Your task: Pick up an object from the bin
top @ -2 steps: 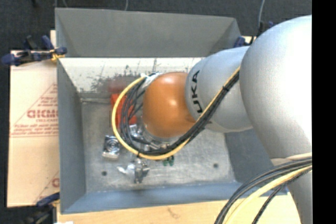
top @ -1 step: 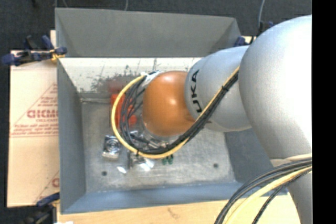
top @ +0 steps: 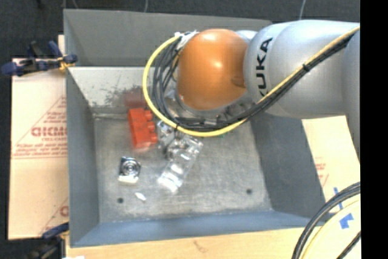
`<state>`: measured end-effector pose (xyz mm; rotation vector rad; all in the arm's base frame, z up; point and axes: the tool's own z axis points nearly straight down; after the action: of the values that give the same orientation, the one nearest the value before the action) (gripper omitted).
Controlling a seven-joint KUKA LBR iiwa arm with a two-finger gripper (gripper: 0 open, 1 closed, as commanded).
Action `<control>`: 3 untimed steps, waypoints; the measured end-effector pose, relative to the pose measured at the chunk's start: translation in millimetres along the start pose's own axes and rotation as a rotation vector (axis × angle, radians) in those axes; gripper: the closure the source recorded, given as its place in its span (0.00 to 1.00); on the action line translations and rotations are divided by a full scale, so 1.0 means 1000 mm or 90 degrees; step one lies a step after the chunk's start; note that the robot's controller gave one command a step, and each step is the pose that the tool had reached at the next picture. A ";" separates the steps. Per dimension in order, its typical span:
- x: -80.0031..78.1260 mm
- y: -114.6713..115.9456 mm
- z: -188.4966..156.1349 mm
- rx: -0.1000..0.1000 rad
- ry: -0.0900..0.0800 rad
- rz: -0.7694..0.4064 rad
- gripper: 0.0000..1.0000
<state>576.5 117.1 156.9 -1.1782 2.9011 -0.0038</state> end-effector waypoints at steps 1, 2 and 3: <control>-0.012 -0.006 0.014 -0.004 0.001 -0.008 1.00; -0.033 -0.034 -0.099 0.002 -0.002 0.014 1.00; -0.029 -0.037 0.015 -0.005 0.006 0.113 1.00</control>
Offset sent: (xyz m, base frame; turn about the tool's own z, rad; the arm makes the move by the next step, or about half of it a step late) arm 0.0111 0.0040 -0.0145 -0.0155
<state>623.5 111.0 142.1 -0.9190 3.0062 0.0039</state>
